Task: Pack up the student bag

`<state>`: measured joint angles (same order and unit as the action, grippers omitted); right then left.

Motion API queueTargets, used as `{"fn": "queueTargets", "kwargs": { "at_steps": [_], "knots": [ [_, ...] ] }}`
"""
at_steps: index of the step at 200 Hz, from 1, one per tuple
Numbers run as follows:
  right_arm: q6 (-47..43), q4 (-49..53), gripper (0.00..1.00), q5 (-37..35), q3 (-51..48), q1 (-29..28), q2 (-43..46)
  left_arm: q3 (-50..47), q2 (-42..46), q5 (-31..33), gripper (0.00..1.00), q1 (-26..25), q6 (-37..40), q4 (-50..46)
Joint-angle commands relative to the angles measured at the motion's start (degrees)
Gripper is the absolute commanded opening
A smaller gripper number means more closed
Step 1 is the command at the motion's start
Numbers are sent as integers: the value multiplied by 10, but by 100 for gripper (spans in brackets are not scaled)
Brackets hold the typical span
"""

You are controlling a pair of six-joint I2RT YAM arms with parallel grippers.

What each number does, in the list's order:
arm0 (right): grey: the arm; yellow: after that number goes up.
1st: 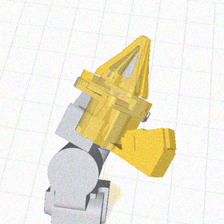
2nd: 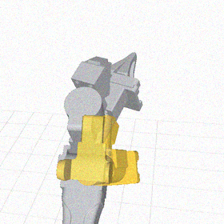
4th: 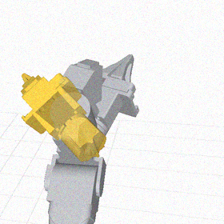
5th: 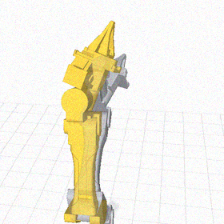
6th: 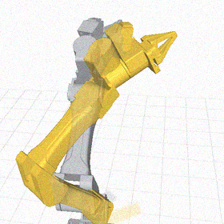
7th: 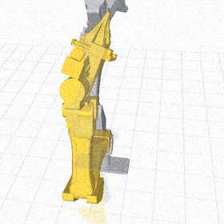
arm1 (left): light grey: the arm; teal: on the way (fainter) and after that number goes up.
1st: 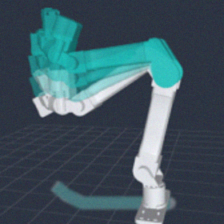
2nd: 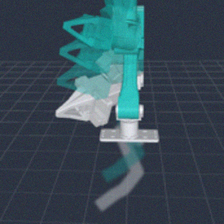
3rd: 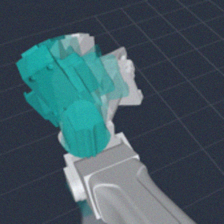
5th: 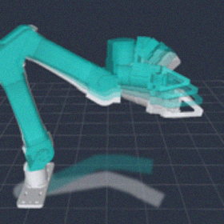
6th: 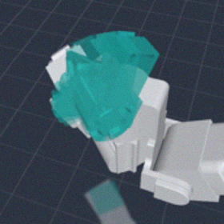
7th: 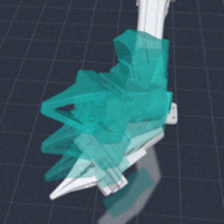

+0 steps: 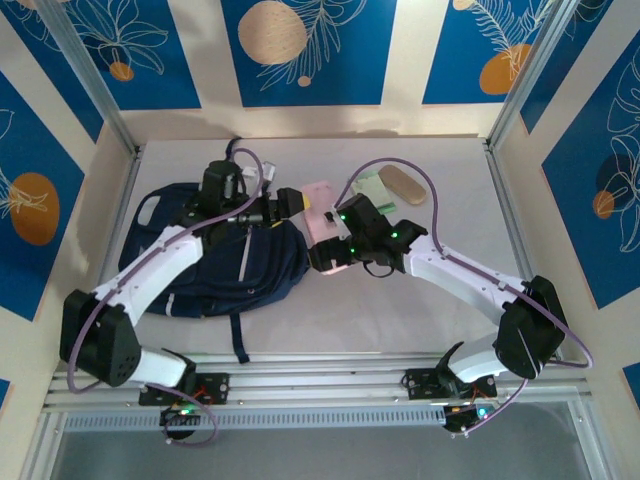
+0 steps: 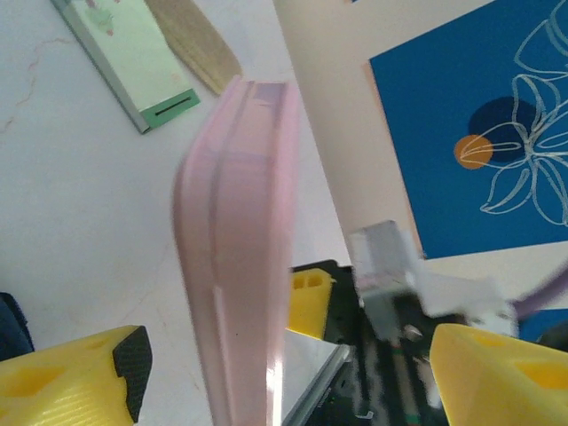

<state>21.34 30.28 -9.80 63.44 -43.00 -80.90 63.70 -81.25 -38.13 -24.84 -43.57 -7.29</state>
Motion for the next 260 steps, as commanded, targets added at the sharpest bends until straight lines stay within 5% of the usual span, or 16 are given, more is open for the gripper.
{"fn": "queueTargets", "kwargs": {
  "at_steps": [1, 56, 110, 150, 189, 221, 260],
  "knots": [
    [-10, -21, 76, 23, 16, -9, 21, 29, -30, -17, 83, -13, -5, 14],
    [-13, -27, 76, 35, 10, -20, 25, 42, -70, -21, 71, -29, -41, 53],
    [-8, -27, 81, 22, 8, -20, 22, 39, -75, -30, 36, -32, -64, 84],
    [2, -15, 100, -16, 13, -21, 24, 32, -70, -31, 32, -32, -78, 98],
    [41, -39, 100, -44, -30, -20, 90, 6, -67, -8, 31, -23, -136, 141],
    [136, -88, 99, -32, -108, 14, 203, -19, -58, 31, 31, 0, -202, 189],
    [457, -322, 100, 88, -276, 89, 308, -38, -54, 81, 31, 4, -290, 261]
  ]
}}
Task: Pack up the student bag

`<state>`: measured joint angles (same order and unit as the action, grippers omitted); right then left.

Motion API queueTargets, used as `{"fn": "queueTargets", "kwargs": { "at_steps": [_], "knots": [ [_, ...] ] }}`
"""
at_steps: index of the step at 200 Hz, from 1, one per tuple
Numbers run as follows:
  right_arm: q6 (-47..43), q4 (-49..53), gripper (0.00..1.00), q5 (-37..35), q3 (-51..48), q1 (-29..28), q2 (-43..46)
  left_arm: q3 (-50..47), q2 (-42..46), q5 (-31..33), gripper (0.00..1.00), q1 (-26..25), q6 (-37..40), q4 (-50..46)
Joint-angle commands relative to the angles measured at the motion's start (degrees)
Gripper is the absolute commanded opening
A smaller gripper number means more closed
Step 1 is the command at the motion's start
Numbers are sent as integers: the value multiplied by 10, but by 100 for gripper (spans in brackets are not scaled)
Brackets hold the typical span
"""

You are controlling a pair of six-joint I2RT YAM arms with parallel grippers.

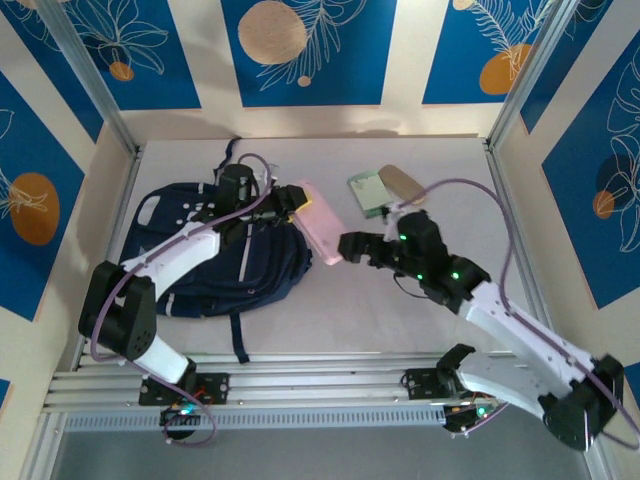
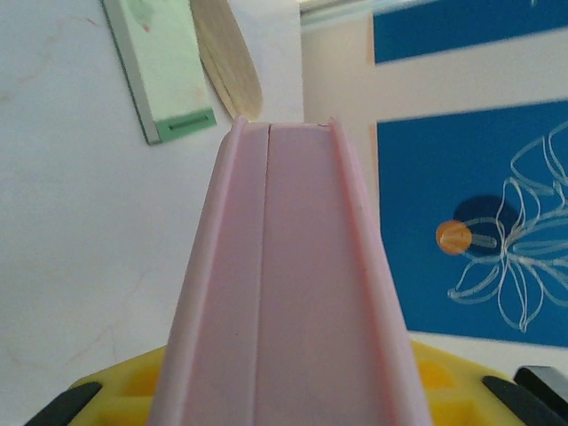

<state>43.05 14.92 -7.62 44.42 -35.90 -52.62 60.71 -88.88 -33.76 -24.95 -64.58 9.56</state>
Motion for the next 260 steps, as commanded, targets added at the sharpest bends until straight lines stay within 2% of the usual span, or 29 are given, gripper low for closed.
{"fn": "queueTargets", "kwargs": {
  "at_steps": [1, 18, 42, 69, 89, 111, 136, 181, 215, 240, 260],
  "knots": [
    [248, -176, 100, 64, -90, 17, 26, -9, 22, 39, 31, 5, -83, 95],
    [355, -236, 99, 48, -124, 16, 23, -18, 26, 58, 30, 5, -123, 134],
    [476, -324, 100, 34, -152, 15, -4, -20, 35, 74, 30, -2, -142, 149],
    [534, -425, 100, 69, -145, 13, -69, -28, 46, 84, 30, -11, -161, 163],
    [569, -484, 98, 47, -157, 4, -99, -29, 50, 85, 30, -17, -167, 163],
    [574, -515, 92, 33, -156, 6, -115, -31, 54, 86, 29, -24, -170, 157],
    [566, -552, 79, 50, -141, 17, -134, -32, 57, 87, 28, -29, -170, 150],
    [546, -538, 52, 41, -122, 26, -130, -39, 60, 86, 28, -37, -169, 139],
    [546, -519, 39, 34, -122, 33, -118, -44, 67, 89, 29, -41, -162, 127],
    [543, -505, 31, 31, -122, 35, -109, -46, 63, 87, 33, -45, -163, 123],
    [542, -496, 31, 28, -124, 37, -96, -46, 62, 88, 45, -47, -160, 109]
  ]
}}
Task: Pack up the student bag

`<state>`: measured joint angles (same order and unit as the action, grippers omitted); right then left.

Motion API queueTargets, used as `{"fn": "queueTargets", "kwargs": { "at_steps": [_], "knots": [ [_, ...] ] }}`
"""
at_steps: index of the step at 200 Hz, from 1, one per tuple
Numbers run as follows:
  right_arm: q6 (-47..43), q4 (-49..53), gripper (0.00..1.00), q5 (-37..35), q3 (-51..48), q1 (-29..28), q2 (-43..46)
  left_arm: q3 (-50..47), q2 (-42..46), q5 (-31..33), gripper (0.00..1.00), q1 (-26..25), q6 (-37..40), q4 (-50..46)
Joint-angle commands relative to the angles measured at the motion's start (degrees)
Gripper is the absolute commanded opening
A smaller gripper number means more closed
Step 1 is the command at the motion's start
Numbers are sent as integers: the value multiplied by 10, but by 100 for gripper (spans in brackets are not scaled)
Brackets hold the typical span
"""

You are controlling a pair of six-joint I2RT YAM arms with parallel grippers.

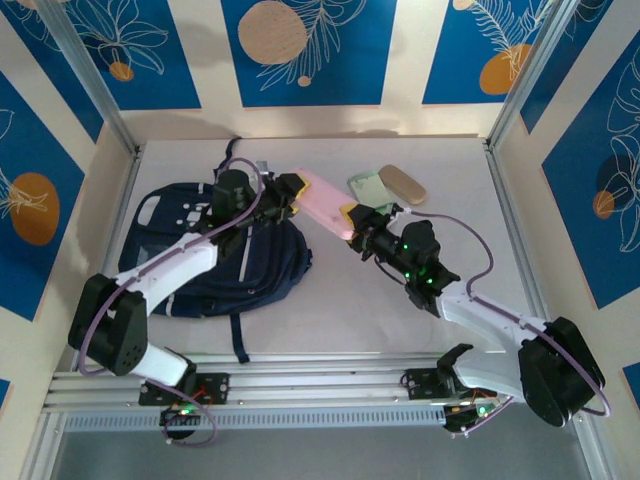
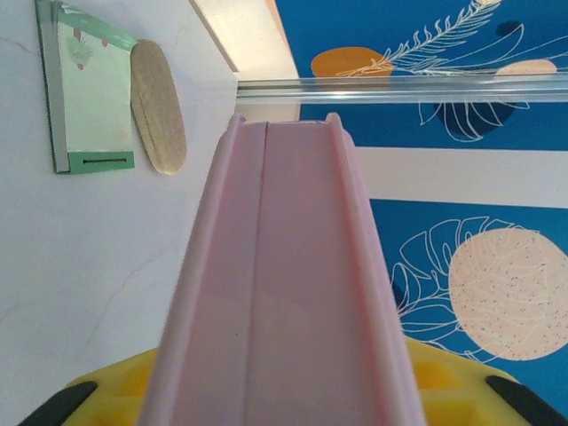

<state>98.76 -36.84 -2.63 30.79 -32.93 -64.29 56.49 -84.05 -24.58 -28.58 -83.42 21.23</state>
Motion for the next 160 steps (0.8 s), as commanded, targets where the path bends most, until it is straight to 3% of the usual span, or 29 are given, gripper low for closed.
{"fn": "queueTargets", "kwargs": {
  "at_steps": [1, 31, 58, 84, 119, 141, 160],
  "knots": [
    [-16, 22, 31, -22, 12, 7, 22, -4, 14, -4, 46, -10, 29, -8],
    [-21, 44, 29, -23, 8, 14, 46, -2, 23, 4, 67, -10, 50, -47],
    [-35, 81, 27, -23, -6, 31, 81, 13, 35, -1, 75, -1, 105, -109],
    [-73, 153, 26, -24, -28, 53, 138, 61, 66, 22, 76, 17, 254, -282],
    [-119, 227, 26, -17, -78, 78, 209, 142, 74, 115, 76, 53, 473, -526],
    [-130, 248, 26, 0, -107, 93, 242, 163, 57, 146, 75, 87, 548, -593],
    [-148, 286, 25, 11, -112, 104, 264, 169, 31, 131, 73, 114, 579, -616]
  ]
}}
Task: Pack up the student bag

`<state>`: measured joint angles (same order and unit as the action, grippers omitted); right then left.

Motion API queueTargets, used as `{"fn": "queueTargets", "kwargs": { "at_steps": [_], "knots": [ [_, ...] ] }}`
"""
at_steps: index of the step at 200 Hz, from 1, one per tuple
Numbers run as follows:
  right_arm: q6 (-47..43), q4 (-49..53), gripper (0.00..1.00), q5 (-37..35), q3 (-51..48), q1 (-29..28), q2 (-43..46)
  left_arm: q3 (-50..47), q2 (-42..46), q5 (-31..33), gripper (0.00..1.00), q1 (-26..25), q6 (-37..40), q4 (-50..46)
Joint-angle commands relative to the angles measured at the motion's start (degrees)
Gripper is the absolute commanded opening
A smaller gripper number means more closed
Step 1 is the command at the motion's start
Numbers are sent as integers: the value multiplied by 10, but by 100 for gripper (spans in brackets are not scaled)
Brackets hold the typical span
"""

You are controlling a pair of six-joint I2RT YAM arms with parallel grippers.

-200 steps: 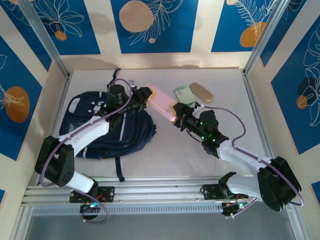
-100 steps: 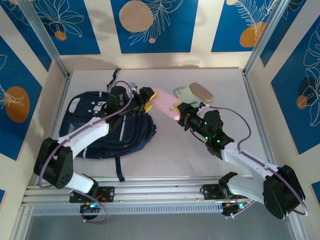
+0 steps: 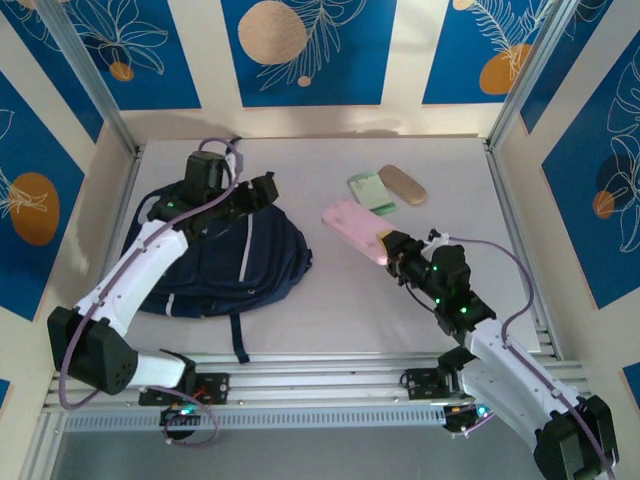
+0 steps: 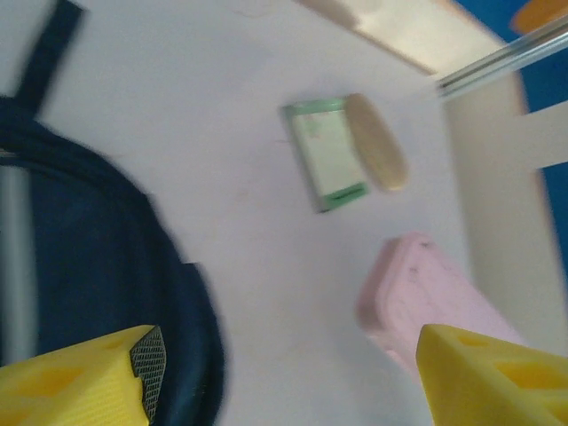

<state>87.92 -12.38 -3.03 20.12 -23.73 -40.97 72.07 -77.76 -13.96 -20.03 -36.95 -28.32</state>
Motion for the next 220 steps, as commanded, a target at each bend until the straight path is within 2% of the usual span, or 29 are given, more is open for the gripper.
{"fn": "queueTargets", "kwargs": {
  "at_steps": [1, 46, 111, 132, 168, 184, 207, 220],
  "knots": [
    [-41, 42, 25, 15, -6, 12, 32, 14, -34, 23, 72, 30, 116, -122],
    [-47, 60, 24, 41, -21, 36, 60, 40, -112, -15, 63, 58, 177, -169],
    [-48, 55, 22, 69, -41, 58, 61, 18, -172, -78, 48, 59, 170, -128],
    [-46, 54, 21, 74, -46, 61, 62, 10, -183, -79, 47, 58, 169, -118],
    [-44, 55, 19, 81, -47, 64, 65, 14, -208, -59, 38, 58, 188, -128],
    [-46, 60, 19, 81, -45, 64, 70, 19, -215, -53, 27, 58, 196, -134],
    [-52, 74, 18, 81, -43, 65, 82, 36, -215, -49, 0, 56, 209, -146],
    [-68, 96, 18, 79, -35, 68, 92, 58, -208, -51, 0, 50, 219, -157]
  ]
}}
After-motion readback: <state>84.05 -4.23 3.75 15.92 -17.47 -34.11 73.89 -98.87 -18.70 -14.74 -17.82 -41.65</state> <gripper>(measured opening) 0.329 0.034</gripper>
